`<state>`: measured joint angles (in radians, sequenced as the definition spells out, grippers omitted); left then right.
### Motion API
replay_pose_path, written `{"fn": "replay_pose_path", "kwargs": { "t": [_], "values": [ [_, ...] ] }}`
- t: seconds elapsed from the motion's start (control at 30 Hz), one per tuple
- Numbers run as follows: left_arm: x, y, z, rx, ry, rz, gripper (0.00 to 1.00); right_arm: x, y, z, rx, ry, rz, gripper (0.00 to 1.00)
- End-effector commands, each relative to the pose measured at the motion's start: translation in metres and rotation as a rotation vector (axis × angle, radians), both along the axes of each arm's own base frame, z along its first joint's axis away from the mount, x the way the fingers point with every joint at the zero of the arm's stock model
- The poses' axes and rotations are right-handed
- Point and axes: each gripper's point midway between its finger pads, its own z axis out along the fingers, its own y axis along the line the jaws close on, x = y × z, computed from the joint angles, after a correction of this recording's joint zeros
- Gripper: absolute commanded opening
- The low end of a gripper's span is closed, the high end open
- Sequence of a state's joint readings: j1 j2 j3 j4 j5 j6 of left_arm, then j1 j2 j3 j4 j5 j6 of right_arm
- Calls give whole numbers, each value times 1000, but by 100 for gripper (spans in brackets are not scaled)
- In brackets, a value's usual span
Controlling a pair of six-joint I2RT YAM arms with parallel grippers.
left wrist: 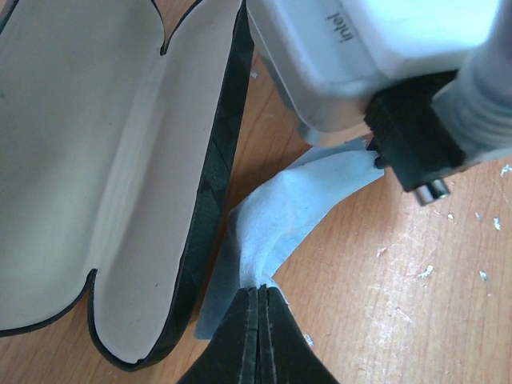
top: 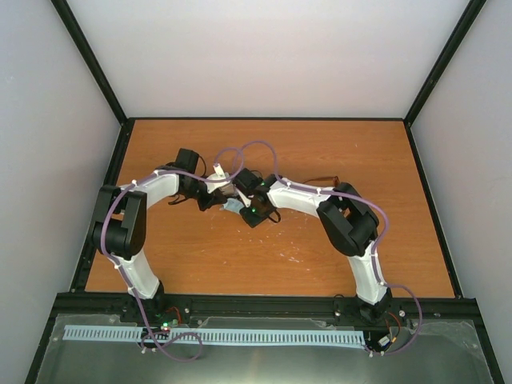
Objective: Organize the sunglasses
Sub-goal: Pick up the glasses cleaning cloth from the center of the board, then place the glasses cleaning cloth in the sunglasses case.
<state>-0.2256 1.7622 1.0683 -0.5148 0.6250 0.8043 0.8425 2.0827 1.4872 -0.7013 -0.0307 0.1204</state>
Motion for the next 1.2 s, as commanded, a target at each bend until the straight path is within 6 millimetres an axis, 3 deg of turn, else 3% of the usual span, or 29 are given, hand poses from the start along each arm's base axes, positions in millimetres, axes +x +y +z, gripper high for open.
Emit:
{"fn": "replay_pose_path", "kwargs": {
  "t": [0.0, 0.23, 0.77, 0.93, 1.17],
  "values": [
    [1, -6, 16, -32, -53, -26, 1, -1, 3, 26, 40, -47, -9, 3],
    [-11, -6, 20, -58, -31, -21, 1, -6, -5, 47, 79, -64, -49, 3],
    [-71, -20, 34, -120, 29, -47, 1, -41, -31, 85, 187, -51, -130, 3],
    [-69, -23, 45, -133, 15, -37, 1, -42, -35, 98, 207, -81, -140, 3],
    [-55, -25, 53, -124, -17, -29, 1, -28, -30, 105, 197, -119, -130, 3]
  ]
}}
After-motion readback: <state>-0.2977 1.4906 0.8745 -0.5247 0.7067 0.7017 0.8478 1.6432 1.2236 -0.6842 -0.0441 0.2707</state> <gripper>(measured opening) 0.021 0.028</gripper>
